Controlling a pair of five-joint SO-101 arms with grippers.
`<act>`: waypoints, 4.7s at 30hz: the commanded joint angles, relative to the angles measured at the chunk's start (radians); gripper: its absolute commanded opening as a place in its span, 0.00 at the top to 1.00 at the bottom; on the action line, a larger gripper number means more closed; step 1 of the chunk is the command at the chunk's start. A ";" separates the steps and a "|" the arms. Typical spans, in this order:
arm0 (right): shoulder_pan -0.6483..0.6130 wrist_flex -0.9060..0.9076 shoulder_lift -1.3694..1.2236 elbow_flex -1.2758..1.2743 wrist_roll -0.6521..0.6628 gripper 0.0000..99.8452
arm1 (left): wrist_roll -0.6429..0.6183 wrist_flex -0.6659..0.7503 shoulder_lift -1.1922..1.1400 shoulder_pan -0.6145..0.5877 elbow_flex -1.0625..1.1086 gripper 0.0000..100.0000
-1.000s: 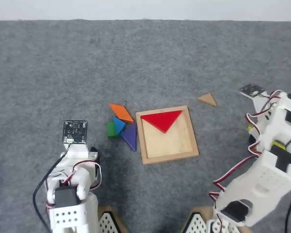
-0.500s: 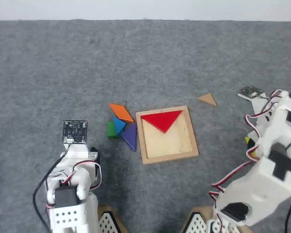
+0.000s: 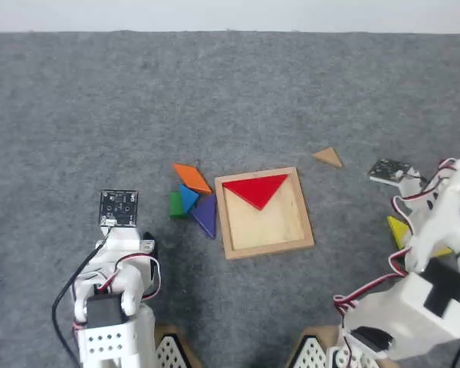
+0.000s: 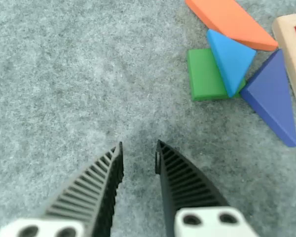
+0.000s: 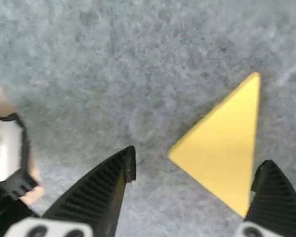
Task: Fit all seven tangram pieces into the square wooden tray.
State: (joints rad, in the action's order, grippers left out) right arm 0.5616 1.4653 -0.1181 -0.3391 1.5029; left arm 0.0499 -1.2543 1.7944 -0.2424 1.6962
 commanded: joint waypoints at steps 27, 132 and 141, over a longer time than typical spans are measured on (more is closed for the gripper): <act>0.085 -0.205 -0.173 0.026 0.074 0.63 | -0.011 -0.006 0.023 -0.003 -0.012 0.90; 0.134 -0.050 -0.018 0.121 -0.081 0.66 | -0.011 -0.006 0.023 -0.003 -0.012 0.90; 0.249 -0.101 0.077 0.014 0.189 0.65 | -0.011 -0.006 0.023 -0.003 -0.012 0.90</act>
State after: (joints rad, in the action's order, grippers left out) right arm 0.7871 1.4331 -0.0721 -0.2992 1.6671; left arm 0.0499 -1.2543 1.7944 -0.2424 1.6962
